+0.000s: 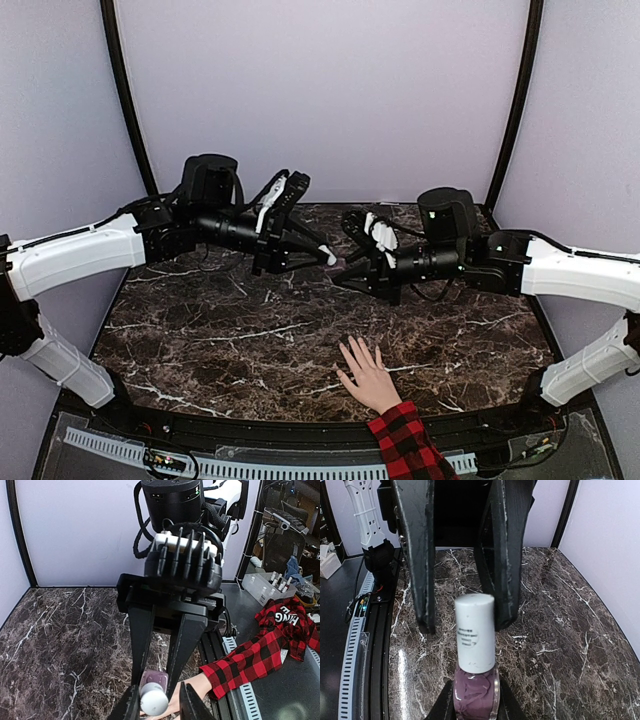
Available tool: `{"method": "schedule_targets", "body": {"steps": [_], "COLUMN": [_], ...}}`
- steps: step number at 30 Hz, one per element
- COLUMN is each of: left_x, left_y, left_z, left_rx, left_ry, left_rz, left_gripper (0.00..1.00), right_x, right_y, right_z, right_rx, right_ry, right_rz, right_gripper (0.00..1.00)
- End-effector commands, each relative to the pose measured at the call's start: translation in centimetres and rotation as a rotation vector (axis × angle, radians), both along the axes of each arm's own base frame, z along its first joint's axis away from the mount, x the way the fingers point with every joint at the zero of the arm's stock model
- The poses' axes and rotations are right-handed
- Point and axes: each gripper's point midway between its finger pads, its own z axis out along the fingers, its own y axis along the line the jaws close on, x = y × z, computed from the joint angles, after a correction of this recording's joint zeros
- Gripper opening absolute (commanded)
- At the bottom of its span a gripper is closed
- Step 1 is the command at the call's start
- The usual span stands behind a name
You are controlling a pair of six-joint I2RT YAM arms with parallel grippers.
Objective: Paint the nails
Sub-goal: Unscrew the cap of the nail polish bottle.
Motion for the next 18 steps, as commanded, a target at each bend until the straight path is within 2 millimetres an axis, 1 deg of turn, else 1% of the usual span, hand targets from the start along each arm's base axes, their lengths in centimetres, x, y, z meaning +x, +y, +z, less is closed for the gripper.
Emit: {"method": "schedule_targets", "body": {"steps": [1, 8, 11, 13, 14, 16, 18], "left_x": [-0.86, -0.84, -0.71, -0.7, -0.7, -0.67, -0.65], "left_y": [-0.25, -0.42, -0.61, -0.7, -0.71, -0.7, -0.7], "left_z": [1.12, 0.77, 0.39, 0.25, 0.26, 0.33, 0.39], "left_rx": [-0.017, -0.005, 0.007, 0.011, 0.011, 0.01, 0.009], "left_ry": [-0.029, -0.028, -0.028, -0.028, -0.029, -0.03, -0.031], "left_rz": [-0.045, -0.046, -0.04, -0.04, -0.04, -0.037, -0.036], "left_gripper": [0.29, 0.29, 0.33, 0.34, 0.34, 0.29, 0.21], "right_x": [0.03, -0.02, -0.04, -0.04, -0.03, 0.0, -0.02], "right_y": [0.41, 0.47, 0.45, 0.48, 0.47, 0.43, 0.45], "right_z": [1.65, 1.79, 1.85, 1.73, 1.74, 1.66, 1.67], "right_rx": [0.044, 0.047, 0.048, 0.046, 0.045, 0.043, 0.044], "right_ry": [-0.024, -0.026, -0.027, -0.025, -0.024, -0.025, -0.025], "right_rz": [0.018, 0.022, 0.022, 0.024, 0.022, 0.022, 0.022], "right_gripper": [0.0, 0.0, 0.0, 0.0, 0.0, 0.0, 0.0]}}
